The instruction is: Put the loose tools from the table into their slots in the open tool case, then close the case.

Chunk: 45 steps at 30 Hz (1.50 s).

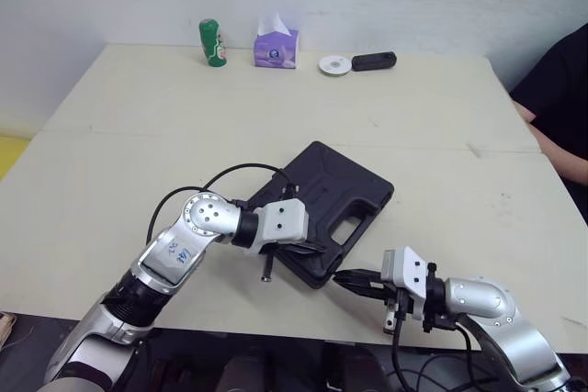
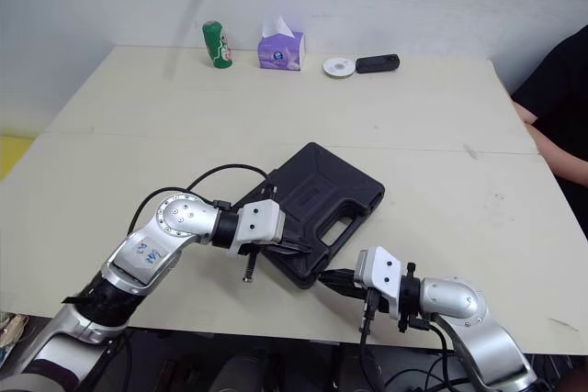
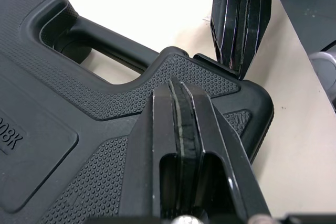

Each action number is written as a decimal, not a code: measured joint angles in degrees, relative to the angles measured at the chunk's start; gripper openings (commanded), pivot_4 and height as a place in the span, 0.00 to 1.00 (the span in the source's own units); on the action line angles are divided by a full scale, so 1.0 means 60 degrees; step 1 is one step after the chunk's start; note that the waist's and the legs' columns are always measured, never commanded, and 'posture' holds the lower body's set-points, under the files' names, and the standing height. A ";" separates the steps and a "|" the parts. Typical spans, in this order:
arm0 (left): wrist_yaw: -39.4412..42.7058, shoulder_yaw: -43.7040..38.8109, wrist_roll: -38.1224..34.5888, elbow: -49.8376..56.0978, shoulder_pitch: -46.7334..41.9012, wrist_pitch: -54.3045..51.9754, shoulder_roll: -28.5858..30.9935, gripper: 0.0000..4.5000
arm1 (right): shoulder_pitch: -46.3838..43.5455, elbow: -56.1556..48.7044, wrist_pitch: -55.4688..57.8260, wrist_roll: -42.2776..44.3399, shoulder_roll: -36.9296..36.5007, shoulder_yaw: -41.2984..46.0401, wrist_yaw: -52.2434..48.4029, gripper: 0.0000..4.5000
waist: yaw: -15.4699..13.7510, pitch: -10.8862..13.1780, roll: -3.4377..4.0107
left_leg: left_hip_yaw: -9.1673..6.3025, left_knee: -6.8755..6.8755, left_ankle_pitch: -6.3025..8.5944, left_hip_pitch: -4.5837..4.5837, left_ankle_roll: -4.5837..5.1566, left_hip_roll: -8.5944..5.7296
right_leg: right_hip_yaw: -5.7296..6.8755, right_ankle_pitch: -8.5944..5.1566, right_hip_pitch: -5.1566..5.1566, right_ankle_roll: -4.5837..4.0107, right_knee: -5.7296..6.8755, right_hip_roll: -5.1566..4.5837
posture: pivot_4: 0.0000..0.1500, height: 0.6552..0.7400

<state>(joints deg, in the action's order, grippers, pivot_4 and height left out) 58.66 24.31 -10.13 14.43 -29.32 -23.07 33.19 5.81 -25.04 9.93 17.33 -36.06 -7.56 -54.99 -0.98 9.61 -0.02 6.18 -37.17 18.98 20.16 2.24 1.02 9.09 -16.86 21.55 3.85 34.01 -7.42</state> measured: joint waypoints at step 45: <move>0.0169 -0.7989 -0.0741 -0.8022 0.3428 0.3867 0.5060 0.99 | -0.2624 0.7748 -0.3349 -0.0055 -0.4771 0.5171 -0.2711 1.00 | 0.0043 0.0374 -0.0009 | 0.0043 -0.0007 -0.0052 0.0189 0.0024 -0.0032 | 0.0015 0.0030 0.0206 0.0056 -0.0008 -0.0014 | 1.00 1.00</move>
<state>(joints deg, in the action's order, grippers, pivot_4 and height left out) 59.68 -23.63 -14.58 -33.70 -8.75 0.14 63.55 -9.94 21.45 -10.16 17.00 -64.69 23.47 -71.25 -0.73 11.86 -0.07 6.44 -37.22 18.67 21.30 2.38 0.83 9.18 -16.68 22.78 4.19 33.97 -7.50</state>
